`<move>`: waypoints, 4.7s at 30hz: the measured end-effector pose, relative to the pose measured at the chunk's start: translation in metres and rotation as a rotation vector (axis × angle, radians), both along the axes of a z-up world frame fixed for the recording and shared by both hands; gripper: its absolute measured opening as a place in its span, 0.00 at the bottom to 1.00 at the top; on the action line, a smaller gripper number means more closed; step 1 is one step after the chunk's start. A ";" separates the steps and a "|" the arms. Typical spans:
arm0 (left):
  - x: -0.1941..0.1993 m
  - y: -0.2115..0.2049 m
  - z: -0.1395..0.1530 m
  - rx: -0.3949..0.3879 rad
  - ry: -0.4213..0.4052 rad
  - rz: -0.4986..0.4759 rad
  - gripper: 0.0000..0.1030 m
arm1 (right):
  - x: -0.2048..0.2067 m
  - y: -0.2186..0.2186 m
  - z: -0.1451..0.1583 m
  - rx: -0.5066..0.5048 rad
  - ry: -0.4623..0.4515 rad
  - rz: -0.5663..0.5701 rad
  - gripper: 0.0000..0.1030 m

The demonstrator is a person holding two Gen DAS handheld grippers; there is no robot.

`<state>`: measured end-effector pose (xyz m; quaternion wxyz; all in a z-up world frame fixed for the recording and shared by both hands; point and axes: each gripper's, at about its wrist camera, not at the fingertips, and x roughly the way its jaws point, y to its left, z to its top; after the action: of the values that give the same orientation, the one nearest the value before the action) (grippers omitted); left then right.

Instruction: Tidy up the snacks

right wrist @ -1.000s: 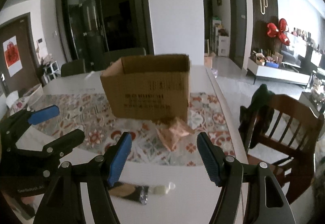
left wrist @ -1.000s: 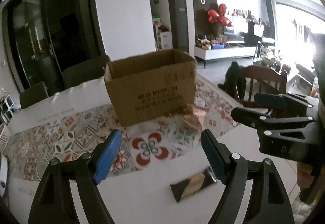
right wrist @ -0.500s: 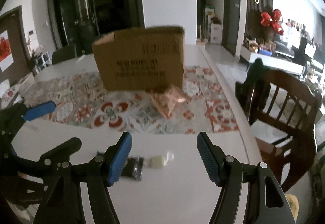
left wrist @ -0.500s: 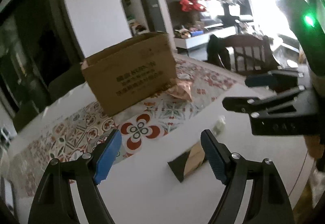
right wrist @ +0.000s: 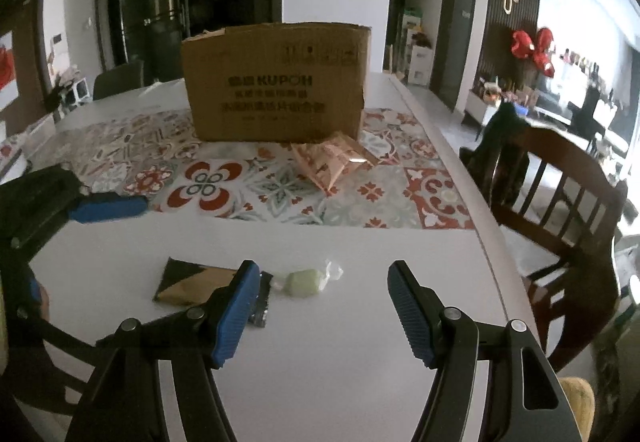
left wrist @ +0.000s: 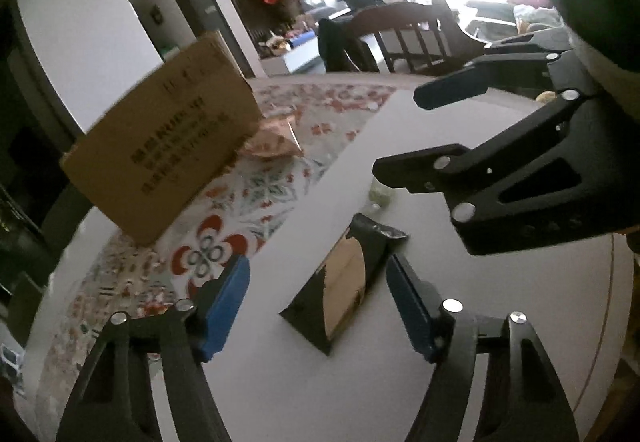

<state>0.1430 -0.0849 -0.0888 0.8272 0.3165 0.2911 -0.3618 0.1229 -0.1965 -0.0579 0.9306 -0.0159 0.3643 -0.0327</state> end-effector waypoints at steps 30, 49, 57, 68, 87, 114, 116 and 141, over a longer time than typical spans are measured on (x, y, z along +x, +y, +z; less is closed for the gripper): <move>0.041 0.010 -0.007 -0.184 0.306 0.198 0.34 | 0.026 -0.012 -0.032 0.141 0.087 0.000 0.54; 0.047 0.018 -0.002 -0.347 0.326 0.477 0.33 | 0.034 -0.012 -0.038 0.188 0.123 0.027 0.35; 0.041 0.024 0.008 -0.356 0.305 0.560 0.33 | 0.031 -0.011 -0.037 0.194 0.113 0.038 0.28; 0.028 0.022 0.043 -0.392 0.242 0.608 0.33 | 0.019 -0.018 0.001 0.209 0.038 0.062 0.28; 0.052 0.019 0.126 -0.452 0.078 0.597 0.33 | 0.040 -0.036 0.097 0.216 -0.166 0.081 0.28; 0.187 0.014 0.188 -0.433 0.017 0.621 0.33 | 0.178 -0.045 0.168 0.194 -0.257 0.130 0.28; 0.201 0.013 0.186 -0.422 0.035 0.627 0.33 | 0.191 -0.046 0.167 0.194 -0.239 0.128 0.28; 0.242 0.004 0.164 -0.289 0.031 0.688 0.70 | 0.244 -0.055 0.136 0.156 -0.117 0.071 0.52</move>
<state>0.3850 -0.0806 0.0756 0.9319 0.0746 0.3390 -0.1050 0.3666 -0.2512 0.0783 0.9492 0.0458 0.3102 0.0279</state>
